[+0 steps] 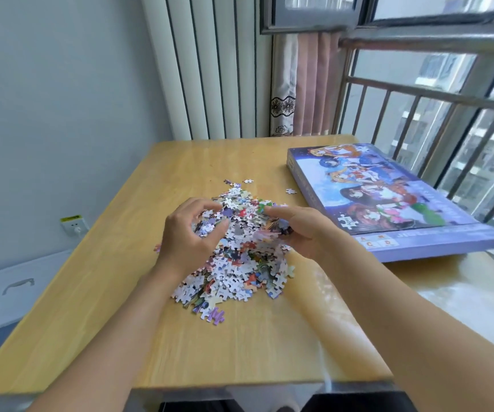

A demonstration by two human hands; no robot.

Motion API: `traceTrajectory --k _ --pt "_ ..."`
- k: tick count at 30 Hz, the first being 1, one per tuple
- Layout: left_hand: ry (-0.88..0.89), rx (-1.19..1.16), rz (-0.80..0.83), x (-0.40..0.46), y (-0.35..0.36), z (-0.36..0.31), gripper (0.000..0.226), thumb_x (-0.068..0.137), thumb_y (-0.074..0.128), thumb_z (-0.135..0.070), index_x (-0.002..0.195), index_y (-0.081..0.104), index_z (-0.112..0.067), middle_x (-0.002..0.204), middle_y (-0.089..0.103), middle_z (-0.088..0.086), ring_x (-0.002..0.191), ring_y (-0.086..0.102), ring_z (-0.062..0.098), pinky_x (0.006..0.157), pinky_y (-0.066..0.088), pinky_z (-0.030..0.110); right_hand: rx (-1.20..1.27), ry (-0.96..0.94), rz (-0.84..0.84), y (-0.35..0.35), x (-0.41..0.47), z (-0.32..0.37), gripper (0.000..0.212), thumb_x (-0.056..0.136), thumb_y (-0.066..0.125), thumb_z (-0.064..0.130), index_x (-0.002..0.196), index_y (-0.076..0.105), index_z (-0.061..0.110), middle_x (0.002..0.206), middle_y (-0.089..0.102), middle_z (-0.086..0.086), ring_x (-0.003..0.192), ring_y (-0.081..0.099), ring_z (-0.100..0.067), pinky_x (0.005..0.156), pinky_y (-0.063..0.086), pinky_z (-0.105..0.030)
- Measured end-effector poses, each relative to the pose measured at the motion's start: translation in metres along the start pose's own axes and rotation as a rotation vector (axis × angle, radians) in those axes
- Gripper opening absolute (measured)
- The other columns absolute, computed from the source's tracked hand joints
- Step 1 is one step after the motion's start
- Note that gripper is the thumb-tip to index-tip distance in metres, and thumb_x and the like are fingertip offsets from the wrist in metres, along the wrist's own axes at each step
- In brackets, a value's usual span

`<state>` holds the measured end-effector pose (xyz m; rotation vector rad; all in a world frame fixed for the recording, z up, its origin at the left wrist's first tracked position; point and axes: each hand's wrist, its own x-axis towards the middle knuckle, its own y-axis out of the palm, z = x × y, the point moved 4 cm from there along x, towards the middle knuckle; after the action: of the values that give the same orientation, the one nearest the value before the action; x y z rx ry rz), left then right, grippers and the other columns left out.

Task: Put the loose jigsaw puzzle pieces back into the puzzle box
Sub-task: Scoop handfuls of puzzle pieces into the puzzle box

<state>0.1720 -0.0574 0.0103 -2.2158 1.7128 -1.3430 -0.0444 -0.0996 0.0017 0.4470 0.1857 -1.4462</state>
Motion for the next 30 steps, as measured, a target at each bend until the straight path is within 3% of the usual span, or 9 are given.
traceTrajectory --k 2,5,10,15,20,23,25,28,30 --pt "-0.002 0.005 0.041 0.005 0.007 -0.01 0.022 0.085 0.075 -0.03 0.106 0.071 -0.024 0.11 0.067 -0.015 0.108 0.057 -0.007 0.089 0.039 0.005 0.076 0.024 -0.008 -0.005 -0.003 0.001 0.015 0.089 0.075 0.011 0.101 0.072 0.002 0.131 0.058 -0.014 0.102 0.067 -0.035 0.074 0.062 -0.045" --pt "-0.027 0.01 0.099 0.009 0.02 -0.023 0.026 0.085 0.076 -0.025 0.11 0.069 -0.026 0.113 0.065 -0.016 0.108 0.057 -0.005 0.092 0.038 0.007 0.177 0.037 -0.012 -0.015 -0.005 0.009 0.01 0.09 0.074 0.008 0.097 0.072 0.001 0.125 0.064 -0.016 0.094 0.067 -0.03 0.093 0.058 -0.043" --pt "-0.09 0.068 0.246 0.016 0.052 -0.038 0.046 0.079 0.077 -0.02 0.12 0.06 -0.034 0.123 0.057 -0.016 0.116 0.051 0.004 0.098 0.039 0.023 0.236 0.016 0.021 -0.033 -0.02 0.026 0.004 0.09 0.071 0.005 0.089 0.071 0.001 0.102 0.069 -0.016 0.082 0.069 -0.027 0.086 0.061 -0.038" --pt "-0.019 0.131 0.433 0.022 0.108 -0.063 0.08 0.071 0.086 -0.036 0.139 0.048 -0.019 0.126 0.049 -0.01 0.108 0.046 0.004 0.087 0.036 0.018 0.208 0.0 0.044 -0.054 -0.038 0.05 0.007 0.095 0.067 0.008 0.093 0.069 0.002 0.094 0.068 -0.014 0.076 0.067 -0.023 0.064 0.062 -0.03" --pt "0.05 0.101 0.457 0.026 0.154 -0.088 0.071 0.061 0.081 -0.053 0.123 0.056 -0.027 0.125 0.055 -0.01 0.111 0.051 0.006 0.085 0.039 0.021 0.263 -0.018 0.029 -0.075 -0.056 0.072 0.012 0.098 0.061 0.004 0.089 0.065 -0.003 0.089 0.065 -0.017 0.074 0.065 -0.026 0.061 0.061 -0.035" --pt "0.099 0.124 0.455 0.028 0.172 -0.099 0.049 0.065 0.081 -0.04 0.107 0.057 -0.034 0.103 0.053 -0.019 0.096 0.051 0.003 0.071 0.035 0.008 0.319 0.001 0.008 -0.087 -0.063 0.079 0.01 0.096 0.063 0.002 0.091 0.064 -0.006 0.095 0.063 -0.022 0.079 0.065 -0.031 0.061 0.061 -0.04" --pt "0.173 0.197 0.473 0.028 0.183 -0.108 0.037 0.071 0.075 -0.029 0.106 0.061 -0.031 0.096 0.052 -0.017 0.092 0.053 0.008 0.064 0.031 0.011 0.358 0.017 -0.005 -0.094 -0.067 0.081 0.011 0.094 0.066 0.003 0.09 0.064 -0.007 0.097 0.063 -0.023 0.08 0.066 -0.031 0.058 0.062 -0.041" --pt "0.19 0.105 0.507 0.026 0.191 -0.113 0.033 0.076 0.069 -0.014 0.105 0.071 -0.029 0.098 0.06 -0.024 0.093 0.056 -0.003 0.072 0.038 0.006 0.389 0.019 0.0 -0.102 -0.07 0.082 0.011 0.093 0.068 0.003 0.092 0.065 -0.007 0.103 0.063 -0.024 0.085 0.067 -0.031 0.065 0.063 -0.042" --pt "0.12 -0.005 0.509 0.024 0.19 -0.116 0.011 0.086 0.071 -0.02 0.093 0.075 -0.027 0.093 0.069 -0.021 0.09 0.063 -0.001 0.076 0.046 0.012 0.382 0.005 -0.001 -0.108 -0.07 0.081 0.01 0.092 0.069 0.003 0.093 0.065 -0.006 0.106 0.064 -0.023 0.088 0.068 -0.03 0.073 0.062 -0.039"
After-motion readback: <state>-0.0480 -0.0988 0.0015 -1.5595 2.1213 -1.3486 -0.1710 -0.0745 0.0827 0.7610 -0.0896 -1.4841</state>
